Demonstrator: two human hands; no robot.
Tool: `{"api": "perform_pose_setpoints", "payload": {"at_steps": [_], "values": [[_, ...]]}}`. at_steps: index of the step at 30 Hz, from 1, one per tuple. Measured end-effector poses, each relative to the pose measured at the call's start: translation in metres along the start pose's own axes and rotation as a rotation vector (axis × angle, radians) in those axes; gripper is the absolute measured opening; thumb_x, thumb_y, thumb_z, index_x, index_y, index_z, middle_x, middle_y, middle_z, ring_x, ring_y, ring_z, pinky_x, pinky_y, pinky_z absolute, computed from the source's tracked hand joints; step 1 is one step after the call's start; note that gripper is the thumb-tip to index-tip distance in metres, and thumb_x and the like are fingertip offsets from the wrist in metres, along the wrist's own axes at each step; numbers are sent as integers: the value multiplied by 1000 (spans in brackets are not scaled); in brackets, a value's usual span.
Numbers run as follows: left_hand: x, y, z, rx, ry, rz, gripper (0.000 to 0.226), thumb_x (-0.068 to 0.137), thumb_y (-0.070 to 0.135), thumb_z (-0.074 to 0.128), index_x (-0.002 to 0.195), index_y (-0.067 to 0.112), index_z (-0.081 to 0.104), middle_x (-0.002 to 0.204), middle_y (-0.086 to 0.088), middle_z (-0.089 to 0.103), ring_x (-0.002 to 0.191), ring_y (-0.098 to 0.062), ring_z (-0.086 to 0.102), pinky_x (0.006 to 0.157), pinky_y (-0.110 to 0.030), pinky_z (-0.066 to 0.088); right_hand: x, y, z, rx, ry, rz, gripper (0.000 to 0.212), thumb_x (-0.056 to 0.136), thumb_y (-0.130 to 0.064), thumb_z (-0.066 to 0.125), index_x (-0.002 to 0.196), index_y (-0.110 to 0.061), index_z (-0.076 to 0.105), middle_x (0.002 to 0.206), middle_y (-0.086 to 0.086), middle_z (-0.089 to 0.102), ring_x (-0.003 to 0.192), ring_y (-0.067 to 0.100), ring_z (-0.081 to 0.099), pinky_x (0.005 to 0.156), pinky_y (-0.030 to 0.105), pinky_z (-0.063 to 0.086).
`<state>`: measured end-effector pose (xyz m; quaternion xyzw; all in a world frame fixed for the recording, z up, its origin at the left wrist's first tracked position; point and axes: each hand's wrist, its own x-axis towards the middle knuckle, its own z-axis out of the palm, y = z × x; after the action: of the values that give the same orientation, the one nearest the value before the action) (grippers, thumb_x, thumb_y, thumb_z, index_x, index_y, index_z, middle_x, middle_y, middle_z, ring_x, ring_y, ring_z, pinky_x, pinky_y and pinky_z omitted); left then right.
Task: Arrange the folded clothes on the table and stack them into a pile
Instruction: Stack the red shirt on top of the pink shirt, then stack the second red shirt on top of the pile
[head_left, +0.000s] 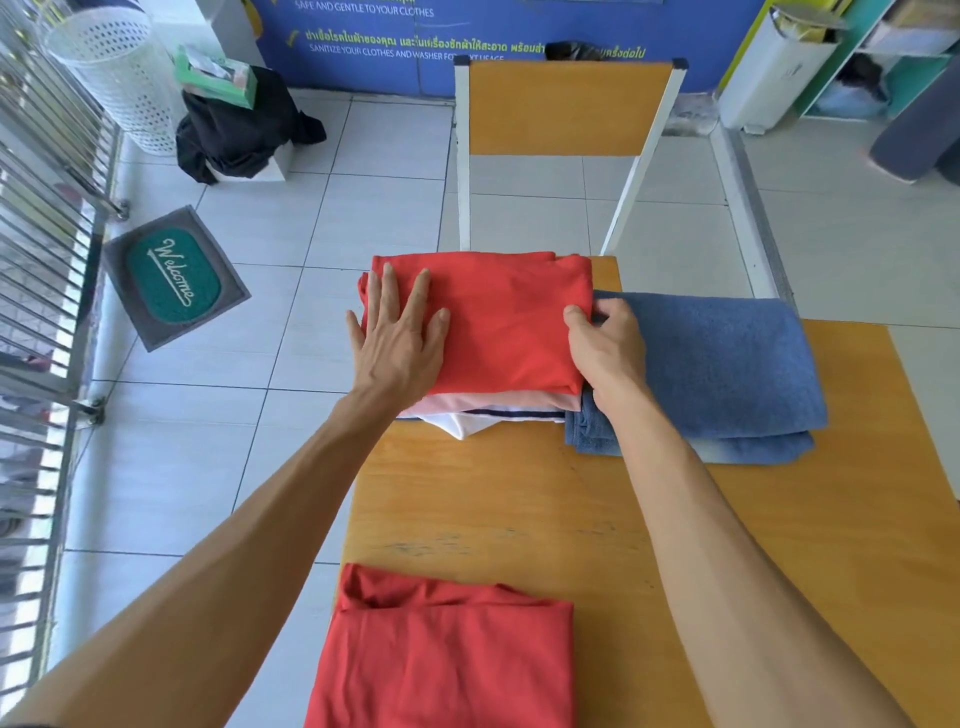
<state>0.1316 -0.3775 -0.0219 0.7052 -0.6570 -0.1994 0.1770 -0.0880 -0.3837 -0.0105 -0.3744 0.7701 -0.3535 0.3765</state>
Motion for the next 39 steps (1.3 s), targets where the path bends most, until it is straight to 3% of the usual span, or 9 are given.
{"api": "perform_pose_setpoints", "payload": {"at_steps": [5, 8, 16, 19, 23, 28, 32, 36, 39], "values": [[-63, -12, -10, -170, 45, -92, 57, 103, 43, 33, 156, 28, 17, 166, -5, 3, 153, -21, -6, 120, -55, 1, -46, 19, -23, 113, -10, 42, 39, 96, -33, 63, 132, -18, 56, 93, -20, 60, 100, 15, 68, 93, 44, 59], [-113, -25, -7, -248, 19, -155, 57, 103, 40, 36, 156, 26, 20, 165, -4, 11, 153, -18, 0, 121, -51, 7, -83, 41, -35, 122, -26, 56, 28, 95, -33, 64, 122, -24, 63, 105, -11, 70, 98, 15, 70, 92, 48, 59], [-256, -52, -12, -276, -46, -300, 55, 98, 28, 55, 144, 3, 40, 148, -15, 45, 141, -27, 36, 114, -34, 29, -199, 124, -58, -125, -182, 197, 28, 93, -39, 64, 116, -25, 63, 114, -5, 71, 99, 16, 69, 93, 48, 58], [-296, -65, -13, -259, -97, -443, 64, 95, 34, 58, 147, 4, 36, 147, -19, 45, 135, -34, 43, 110, -41, 34, -237, 148, -68, -210, -207, 264, 32, 96, -47, 61, 120, -26, 60, 110, -8, 67, 99, 16, 66, 91, 47, 58], [-328, -78, -12, -267, -137, -534, 69, 92, 43, 60, 145, 7, 36, 137, -16, 55, 122, -32, 55, 98, -41, 44, -272, 164, -73, -252, -267, 307, 41, 96, -57, 57, 119, -23, 59, 100, -10, 63, 97, 18, 65, 88, 40, 56], [-333, -72, -14, -222, -198, -557, 59, 89, 45, 63, 131, 5, 52, 120, -15, 64, 115, -35, 58, 90, -38, 45, -294, 173, -56, -172, -358, 348, 84, 76, -81, 57, 133, -19, 57, 128, 1, 66, 112, 23, 65, 96, 44, 55], [-323, -71, -18, -418, -257, -694, 57, 80, 61, 67, 106, 10, 63, 97, -4, 69, 91, -24, 65, 69, -34, 48, -294, 167, -48, -129, -348, 334, 51, 83, -68, 65, 104, -22, 69, 103, -1, 74, 92, 20, 70, 86, 41, 60], [-317, -80, -22, -724, -340, -794, 63, 67, 68, 74, 100, 14, 74, 94, -1, 77, 88, -18, 73, 85, -39, 59, -297, 162, -47, -97, -330, 294, 50, 87, -67, 62, 96, -19, 71, 94, 2, 75, 84, 21, 71, 73, 36, 57], [-314, -82, -20, -764, -270, -748, 49, 74, 61, 73, 99, 20, 75, 95, 2, 77, 90, -16, 72, 83, -35, 58, -301, 158, -49, -50, -290, 249, 46, 95, -61, 56, 97, -17, 69, 94, 5, 73, 81, 22, 69, 65, 32, 51]]}}
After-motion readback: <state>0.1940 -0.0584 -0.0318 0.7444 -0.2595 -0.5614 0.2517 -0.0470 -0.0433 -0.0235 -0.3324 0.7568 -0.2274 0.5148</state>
